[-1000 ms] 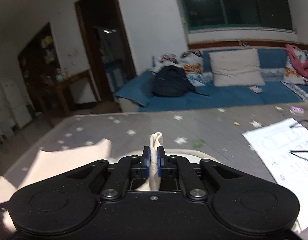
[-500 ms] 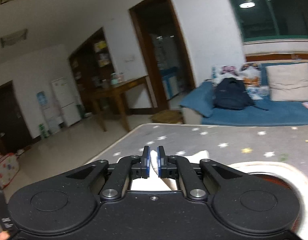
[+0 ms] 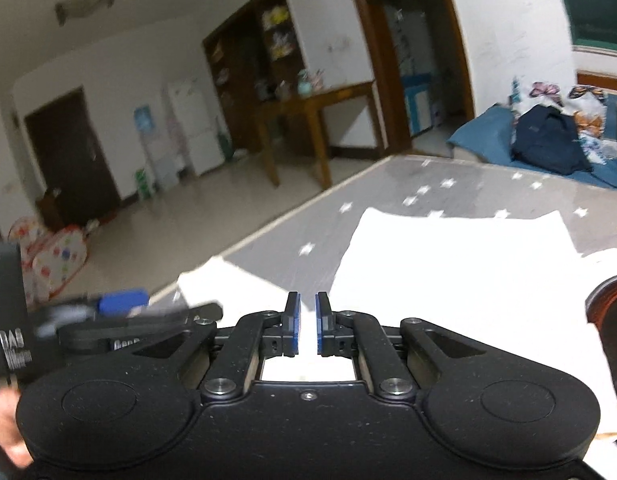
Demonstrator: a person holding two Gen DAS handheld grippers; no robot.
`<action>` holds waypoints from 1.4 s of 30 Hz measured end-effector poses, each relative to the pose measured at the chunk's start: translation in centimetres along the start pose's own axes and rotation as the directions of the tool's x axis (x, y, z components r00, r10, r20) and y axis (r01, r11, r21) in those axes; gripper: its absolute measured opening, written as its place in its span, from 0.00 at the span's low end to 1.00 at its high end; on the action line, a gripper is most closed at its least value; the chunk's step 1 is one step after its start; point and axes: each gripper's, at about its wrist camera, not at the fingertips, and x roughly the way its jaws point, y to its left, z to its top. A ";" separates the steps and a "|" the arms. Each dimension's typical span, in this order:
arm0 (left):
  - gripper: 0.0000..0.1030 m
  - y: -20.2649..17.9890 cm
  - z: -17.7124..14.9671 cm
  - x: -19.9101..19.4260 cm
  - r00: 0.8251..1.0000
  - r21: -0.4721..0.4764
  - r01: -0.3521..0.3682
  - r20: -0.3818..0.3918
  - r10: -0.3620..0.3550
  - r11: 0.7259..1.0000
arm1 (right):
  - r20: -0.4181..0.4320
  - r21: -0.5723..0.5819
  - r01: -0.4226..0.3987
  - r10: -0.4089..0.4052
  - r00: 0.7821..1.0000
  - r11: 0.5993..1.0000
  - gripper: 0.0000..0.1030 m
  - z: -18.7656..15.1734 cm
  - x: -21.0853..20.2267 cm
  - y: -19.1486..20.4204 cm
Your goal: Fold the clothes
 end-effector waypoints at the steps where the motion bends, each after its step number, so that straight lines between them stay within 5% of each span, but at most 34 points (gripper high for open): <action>1: 1.00 0.0 0.0 0.0 1.000 0.002 -0.001 0.000 0.001 1.000 | -0.008 -0.007 0.004 -0.004 1.000 1.000 0.08 -0.3 -0.3 0.0; 10: 1.00 -0.3 -0.4 0.8 0.999 -0.009 -0.020 -0.029 0.019 1.000 | -0.087 0.031 0.143 -0.140 0.986 0.989 0.08 -2.2 -1.4 -4.6; 17: 1.00 1.3 -0.5 0.8 0.997 -0.025 -0.077 -0.029 0.077 0.997 | -0.157 -0.002 0.171 -0.169 0.973 0.985 0.10 -4.6 0.0 -4.4; 28: 0.99 8.0 1.1 3.3 0.970 -0.191 -0.239 -0.084 0.227 0.952 | -0.121 -0.055 0.093 -0.099 0.988 0.994 0.19 -4.0 0.0 -1.7; 37: 0.78 11.4 2.4 5.9 0.973 -0.322 -0.210 -0.166 0.163 0.923 | -0.130 -0.076 0.052 -0.061 0.990 0.996 0.19 -3.6 1.1 -1.3; 42: 0.71 11.1 2.5 6.6 0.968 -0.305 -0.222 -0.187 0.170 0.926 | -0.124 -0.102 0.040 -0.052 0.991 0.994 0.19 -3.3 1.0 -0.9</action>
